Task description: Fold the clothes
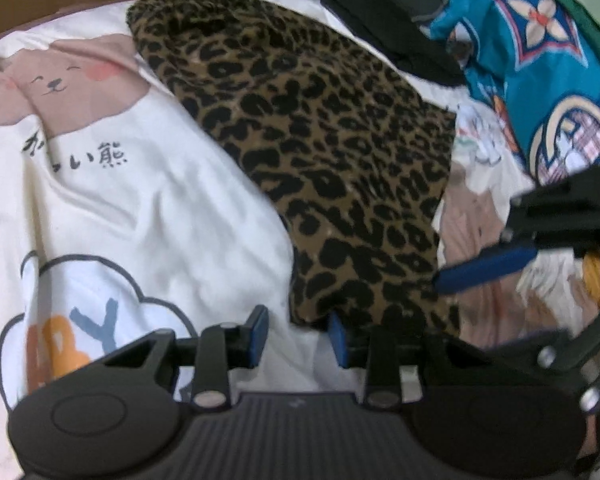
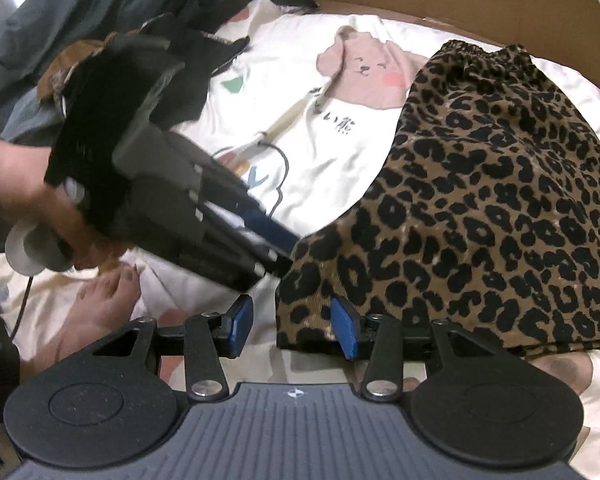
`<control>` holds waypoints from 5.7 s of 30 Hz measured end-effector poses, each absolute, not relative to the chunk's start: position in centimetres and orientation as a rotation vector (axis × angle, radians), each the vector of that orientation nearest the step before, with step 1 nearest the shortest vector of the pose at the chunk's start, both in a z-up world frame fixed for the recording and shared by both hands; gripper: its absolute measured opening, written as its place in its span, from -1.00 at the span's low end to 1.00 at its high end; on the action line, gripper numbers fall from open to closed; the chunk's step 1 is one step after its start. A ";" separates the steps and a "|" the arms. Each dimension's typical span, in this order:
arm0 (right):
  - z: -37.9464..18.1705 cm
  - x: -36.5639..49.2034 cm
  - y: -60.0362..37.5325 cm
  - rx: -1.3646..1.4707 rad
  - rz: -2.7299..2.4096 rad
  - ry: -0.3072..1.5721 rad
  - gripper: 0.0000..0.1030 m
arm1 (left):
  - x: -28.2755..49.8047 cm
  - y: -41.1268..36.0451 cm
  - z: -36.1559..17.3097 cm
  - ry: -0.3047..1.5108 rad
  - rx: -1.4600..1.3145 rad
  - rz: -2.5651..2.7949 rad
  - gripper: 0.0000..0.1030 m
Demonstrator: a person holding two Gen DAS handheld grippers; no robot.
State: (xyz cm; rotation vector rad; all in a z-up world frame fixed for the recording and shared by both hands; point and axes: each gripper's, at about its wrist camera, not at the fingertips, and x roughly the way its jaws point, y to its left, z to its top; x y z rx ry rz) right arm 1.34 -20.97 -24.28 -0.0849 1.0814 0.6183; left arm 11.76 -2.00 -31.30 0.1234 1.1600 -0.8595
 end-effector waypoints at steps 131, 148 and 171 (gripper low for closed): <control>-30.9 9.3 -51.6 0.379 -0.187 1.025 -0.99 | 14.0 1.8 -34.3 1.460 -0.499 -0.740 0.08; -29.3 8.7 -51.0 0.404 -0.137 0.973 -0.97 | 14.9 0.4 -33.6 1.314 -0.385 -0.873 -0.03; -29.2 8.8 -51.0 0.421 -0.128 0.963 -0.96 | 14.4 1.0 -36.5 1.373 -0.673 -0.913 0.15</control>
